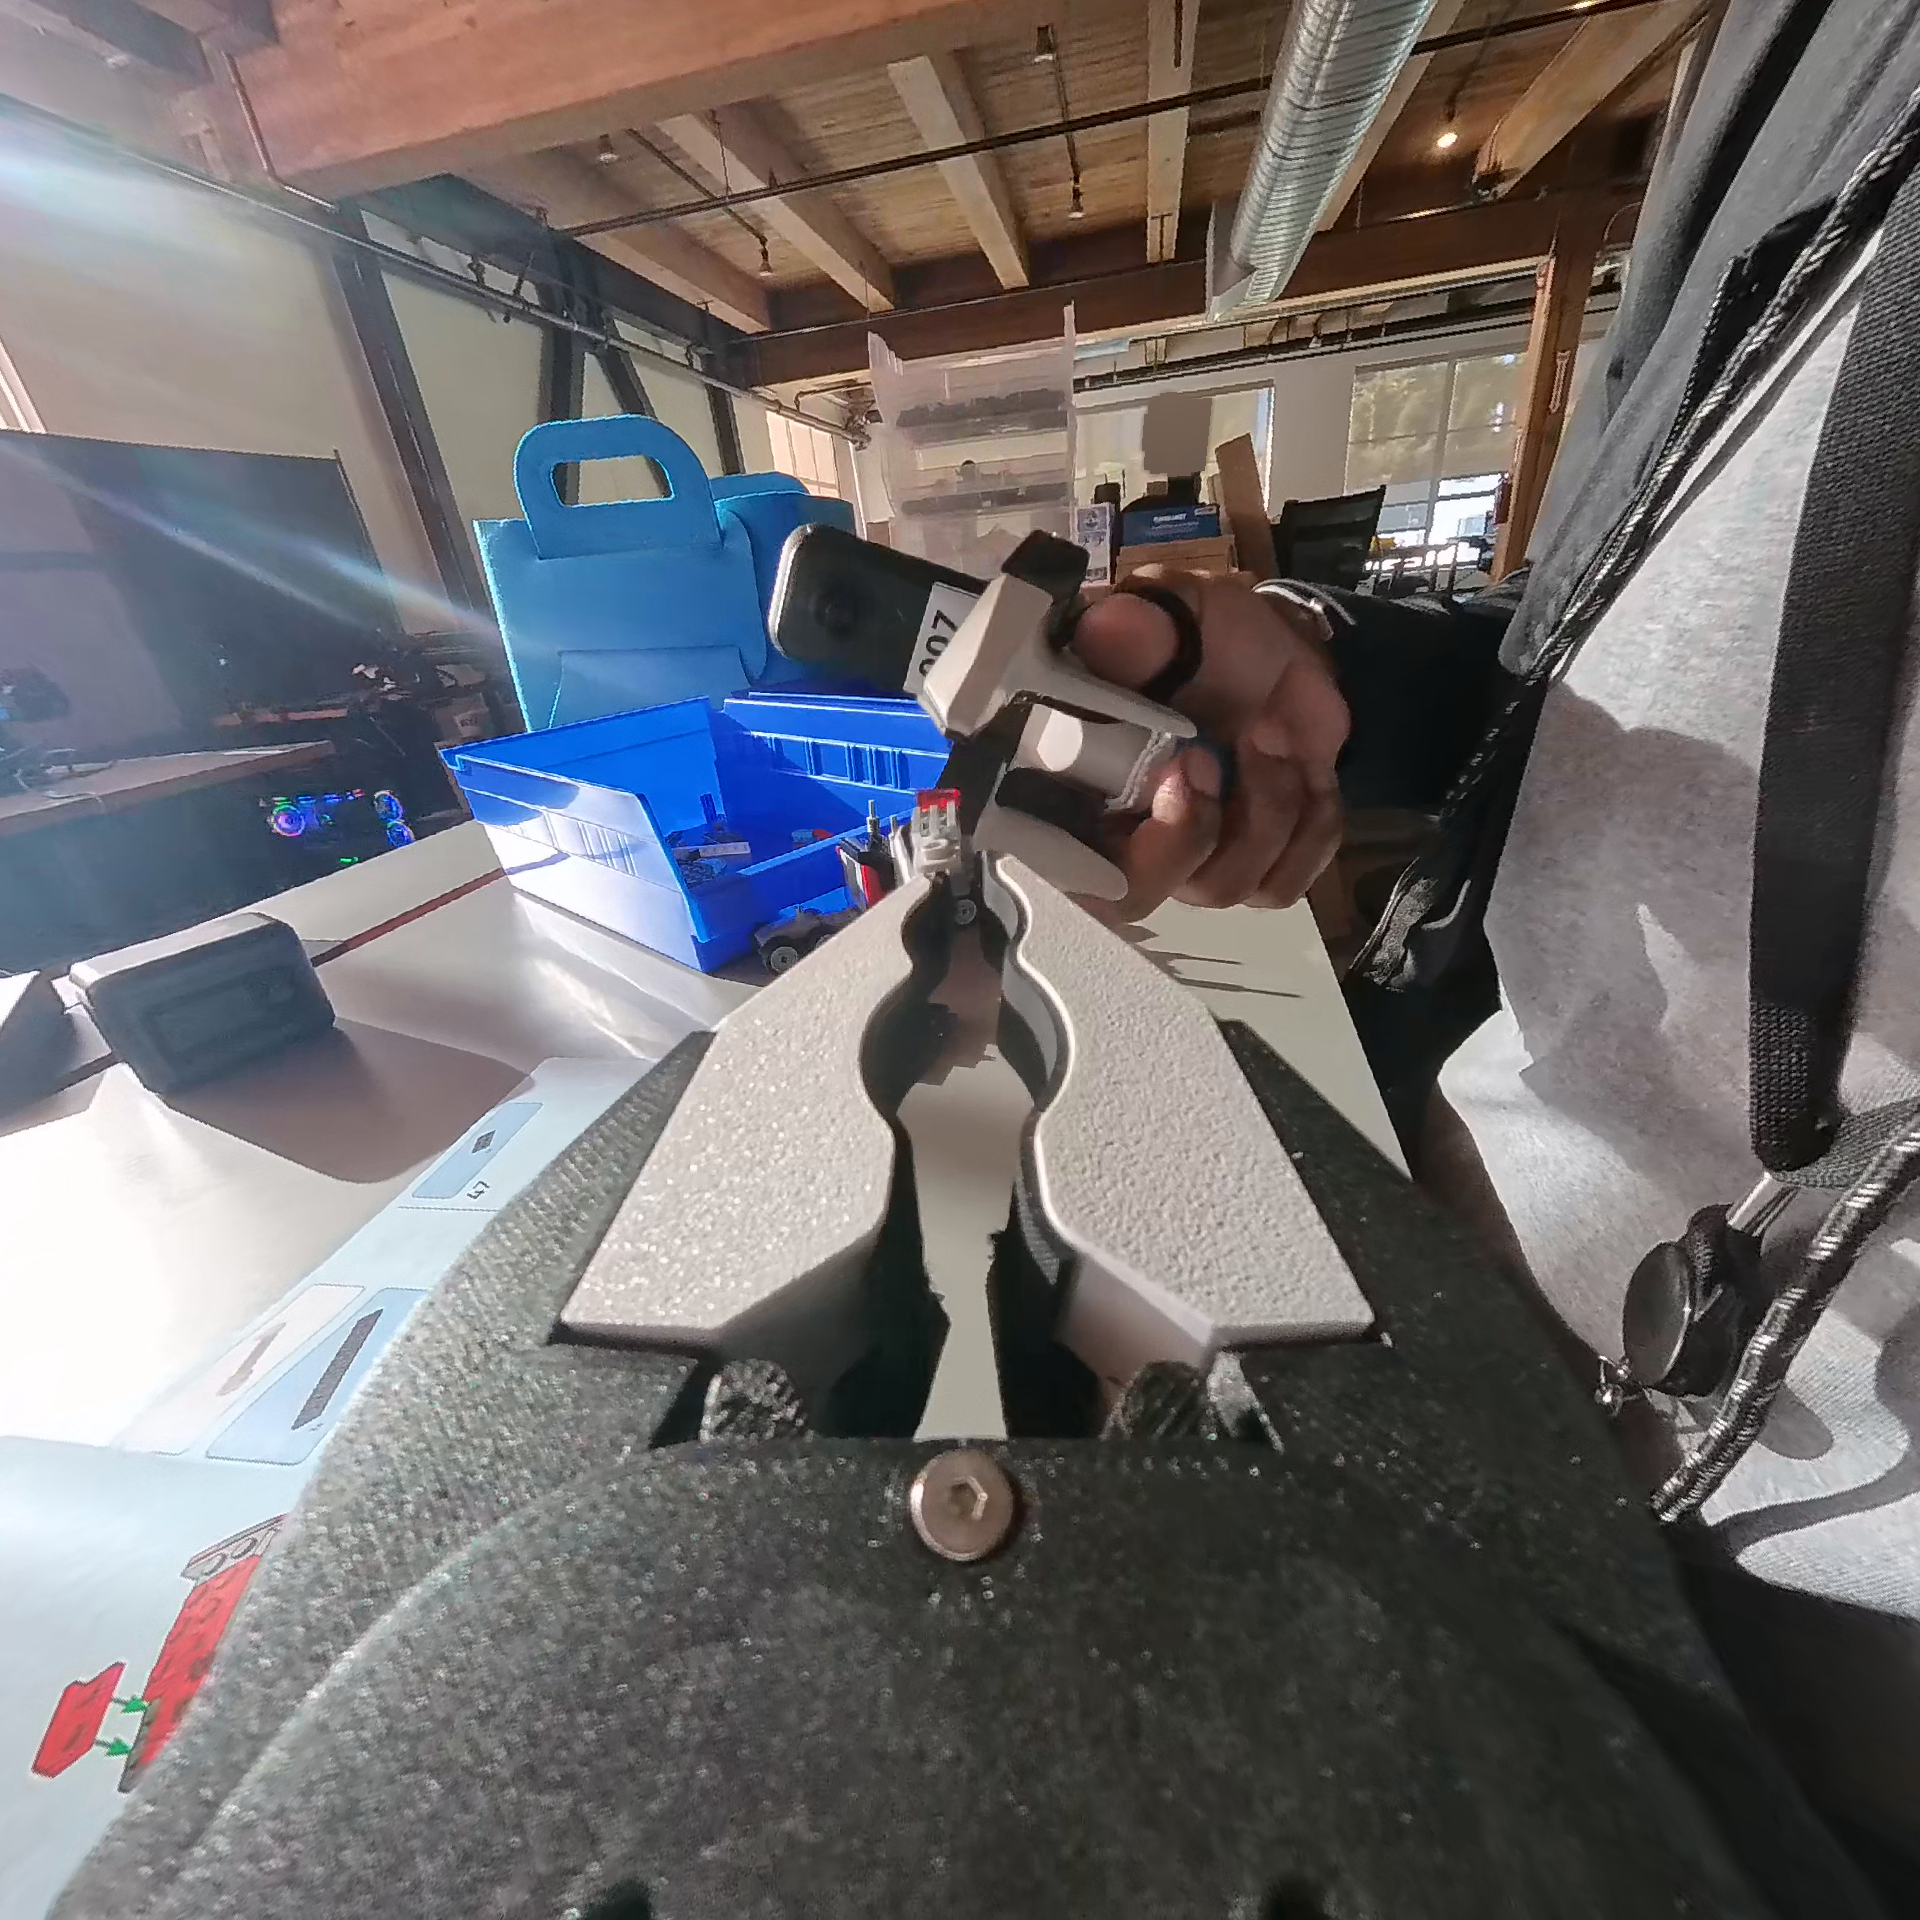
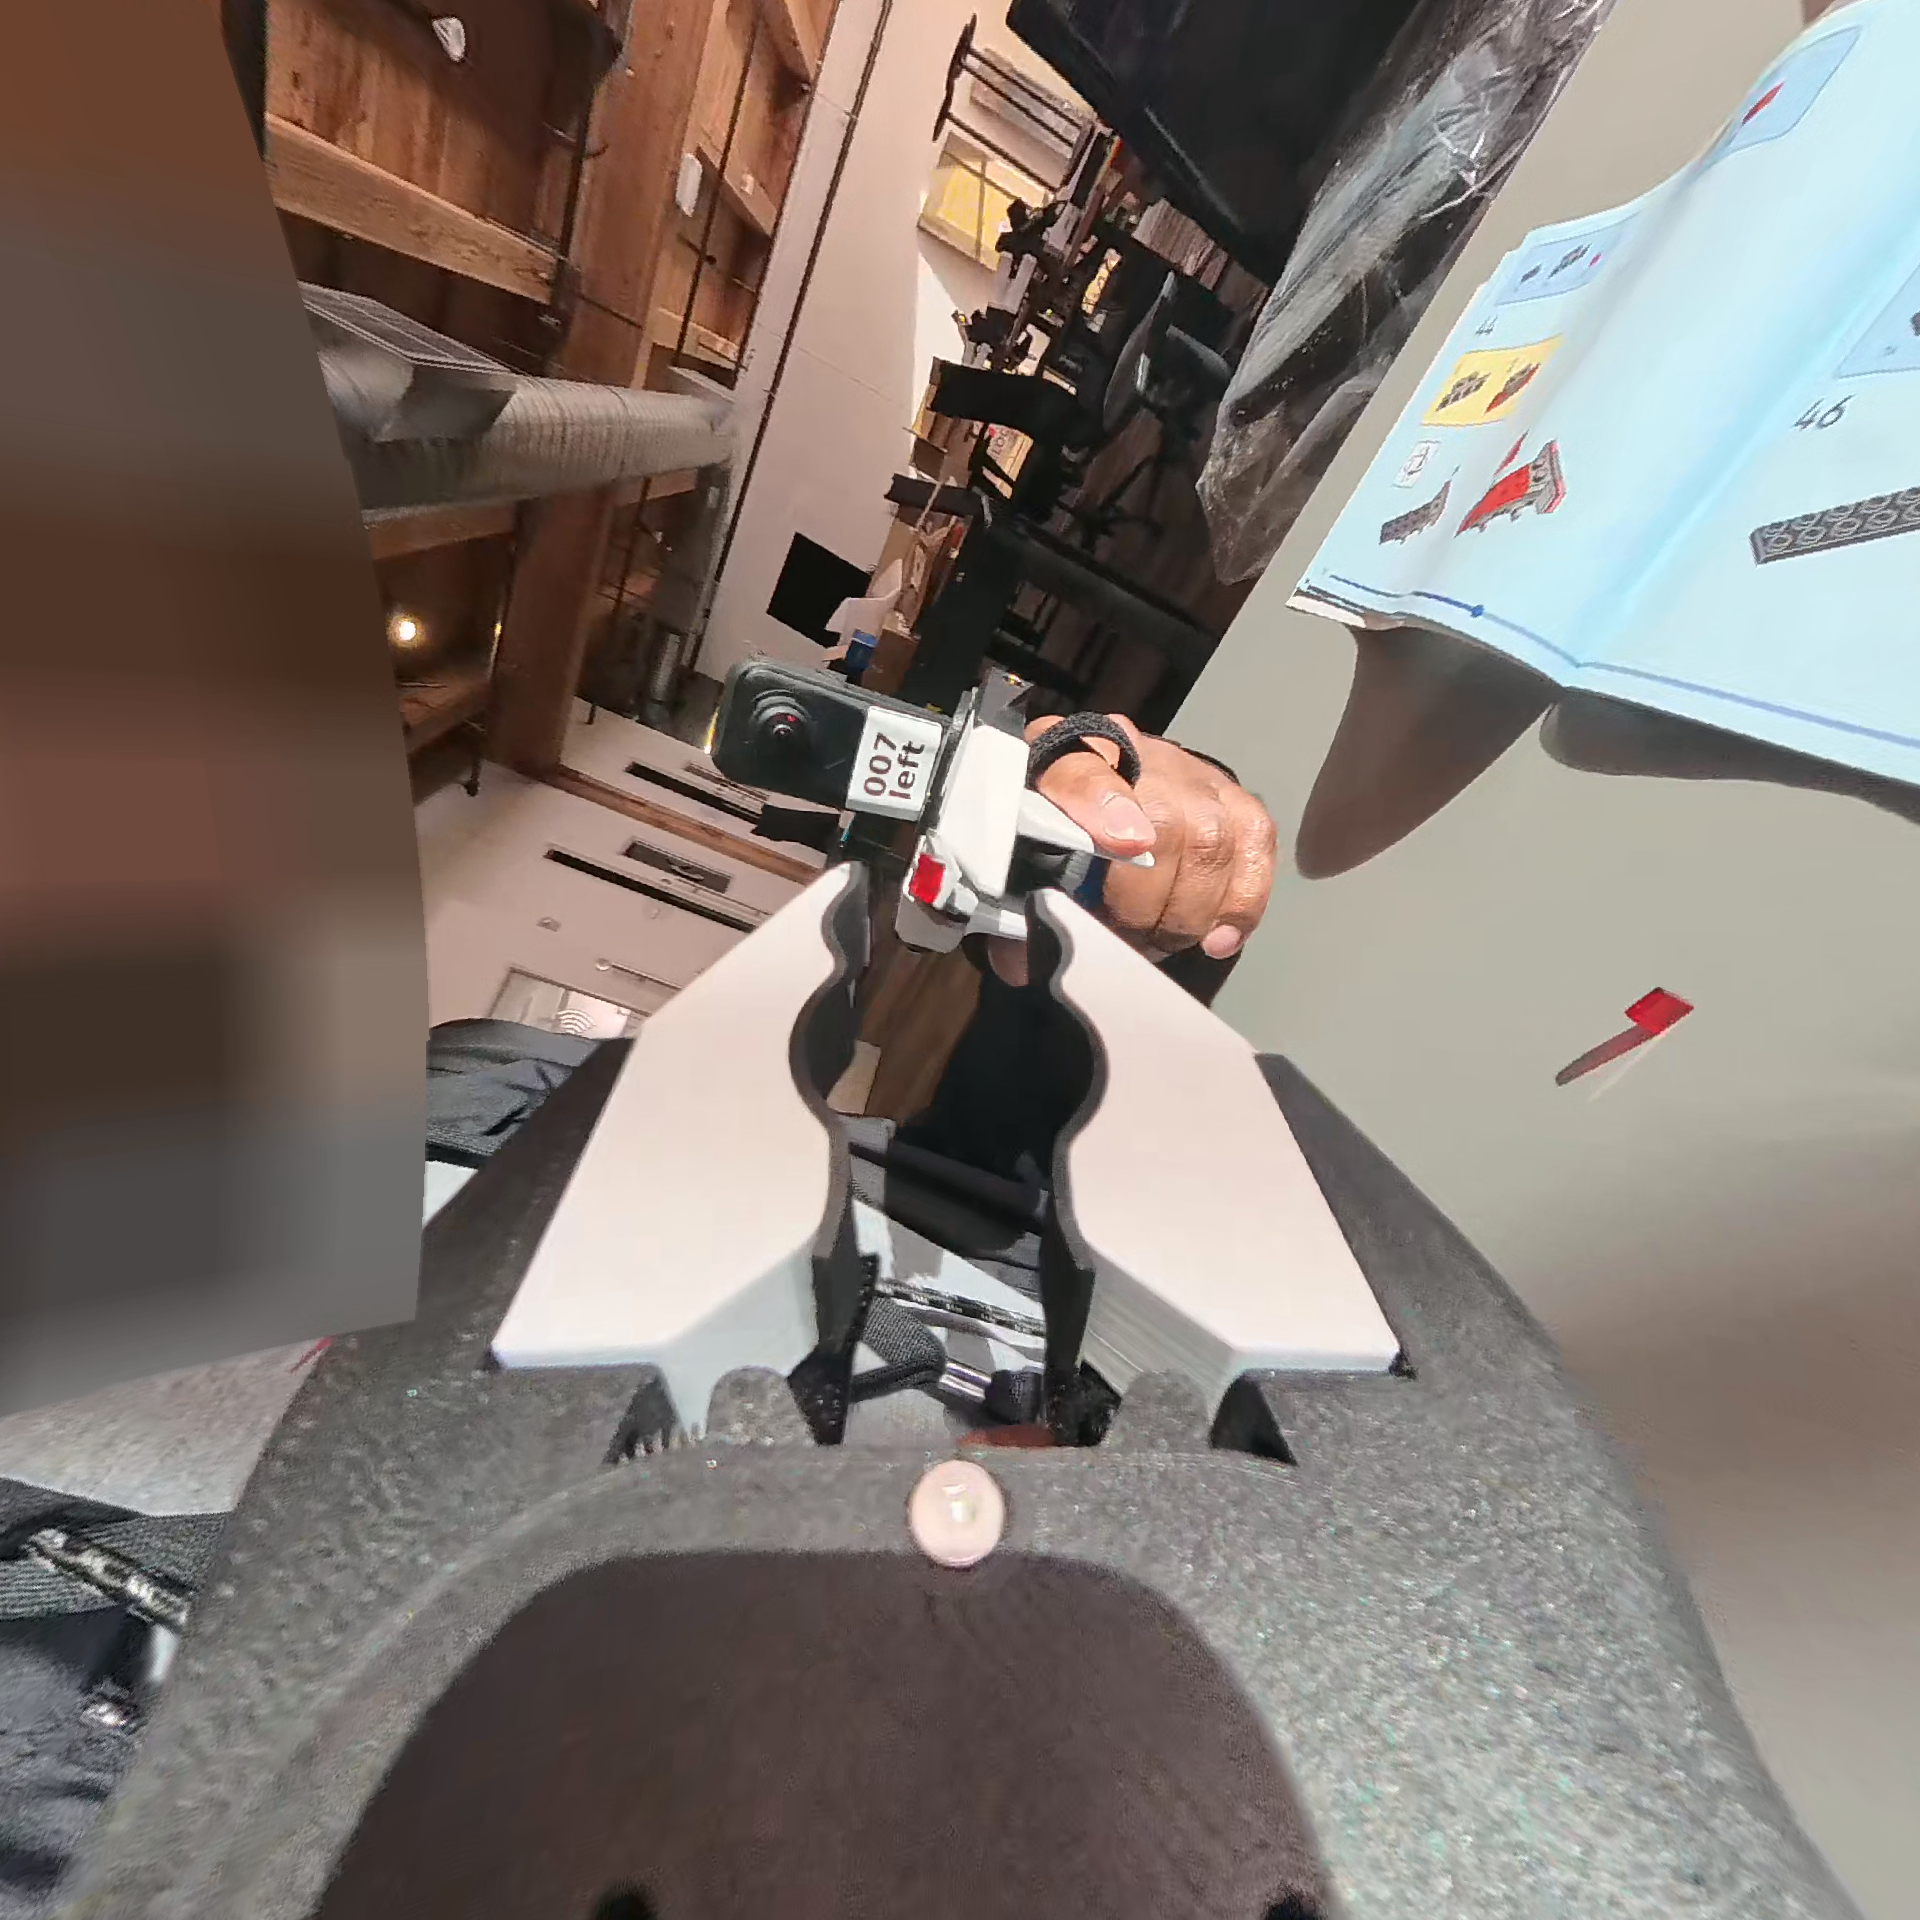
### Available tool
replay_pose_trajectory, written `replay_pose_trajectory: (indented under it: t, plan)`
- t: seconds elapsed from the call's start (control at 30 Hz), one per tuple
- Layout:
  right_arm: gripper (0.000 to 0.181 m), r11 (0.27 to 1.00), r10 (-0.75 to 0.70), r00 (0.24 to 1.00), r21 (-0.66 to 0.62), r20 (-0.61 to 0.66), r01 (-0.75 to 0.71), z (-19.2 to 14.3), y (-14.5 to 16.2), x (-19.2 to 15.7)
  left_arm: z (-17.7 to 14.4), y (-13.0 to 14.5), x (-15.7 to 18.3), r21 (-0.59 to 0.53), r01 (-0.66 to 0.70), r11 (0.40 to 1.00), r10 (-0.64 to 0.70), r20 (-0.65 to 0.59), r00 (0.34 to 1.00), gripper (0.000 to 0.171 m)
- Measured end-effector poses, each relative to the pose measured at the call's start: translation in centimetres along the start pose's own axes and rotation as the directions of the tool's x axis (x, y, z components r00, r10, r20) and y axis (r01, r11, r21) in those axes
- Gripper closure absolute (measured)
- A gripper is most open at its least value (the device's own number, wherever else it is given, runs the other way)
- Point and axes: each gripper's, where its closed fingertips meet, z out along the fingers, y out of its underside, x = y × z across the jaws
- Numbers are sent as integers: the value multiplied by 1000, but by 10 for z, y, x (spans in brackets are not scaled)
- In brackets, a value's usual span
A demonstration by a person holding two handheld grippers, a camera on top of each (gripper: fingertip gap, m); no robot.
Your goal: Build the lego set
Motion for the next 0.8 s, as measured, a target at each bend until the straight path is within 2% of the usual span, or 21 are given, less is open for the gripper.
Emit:
replay_pose_trajectory:
  t: [0.27,0.63,0.8]
  plan:
    - [155,1000,30,1000,2,6,-30,1,1,3,1,0,2,-4,-14,1000,13,-4,1000,166]
    - [174,1000,22,1000,4,17,-22,1,3,1,2,2,4,-23,-75,997,76,7,997,166]
    - [175,1000,28,999,3,43,-28,1,5,-1,2,0,6,-16,-110,994,110,8,994,166]
